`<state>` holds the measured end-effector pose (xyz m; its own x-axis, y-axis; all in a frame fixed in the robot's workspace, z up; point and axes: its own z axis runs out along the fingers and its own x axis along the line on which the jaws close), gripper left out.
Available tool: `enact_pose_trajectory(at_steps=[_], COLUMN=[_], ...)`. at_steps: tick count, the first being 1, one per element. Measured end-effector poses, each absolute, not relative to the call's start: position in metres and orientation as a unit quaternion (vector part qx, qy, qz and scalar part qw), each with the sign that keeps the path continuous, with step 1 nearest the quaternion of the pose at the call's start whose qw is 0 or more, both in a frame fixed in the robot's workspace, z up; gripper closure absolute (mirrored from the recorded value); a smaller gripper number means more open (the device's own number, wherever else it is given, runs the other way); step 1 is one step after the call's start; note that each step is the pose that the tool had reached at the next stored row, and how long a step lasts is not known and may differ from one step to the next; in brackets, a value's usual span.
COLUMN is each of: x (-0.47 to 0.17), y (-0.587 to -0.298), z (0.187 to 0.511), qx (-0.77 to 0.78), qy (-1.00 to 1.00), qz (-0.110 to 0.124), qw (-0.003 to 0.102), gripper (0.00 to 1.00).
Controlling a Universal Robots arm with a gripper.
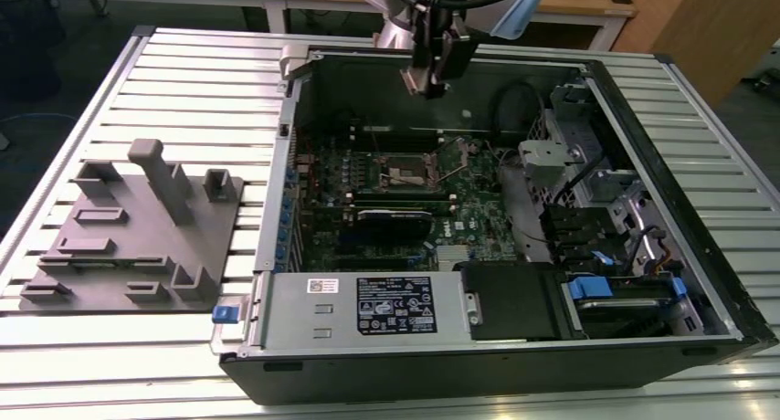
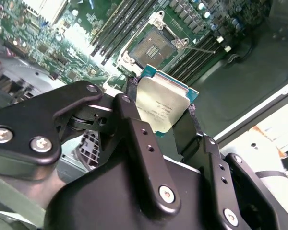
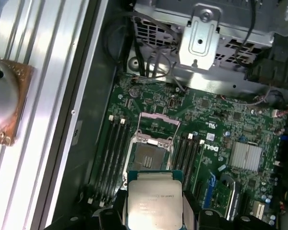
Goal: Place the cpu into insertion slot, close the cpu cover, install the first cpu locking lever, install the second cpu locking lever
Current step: 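Place the cpu into insertion slot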
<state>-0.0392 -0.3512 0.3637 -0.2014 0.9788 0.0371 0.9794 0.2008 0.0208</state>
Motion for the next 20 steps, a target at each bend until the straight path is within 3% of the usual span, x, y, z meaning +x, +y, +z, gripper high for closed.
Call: enact_pose_trajectory(at_steps=[20], x=[-0.0397], y=[-0.3504], z=[0.3540], qx=[-0.666], qy=[-0.745], qz=[-0.019], qw=[0.006], gripper=[0.46])
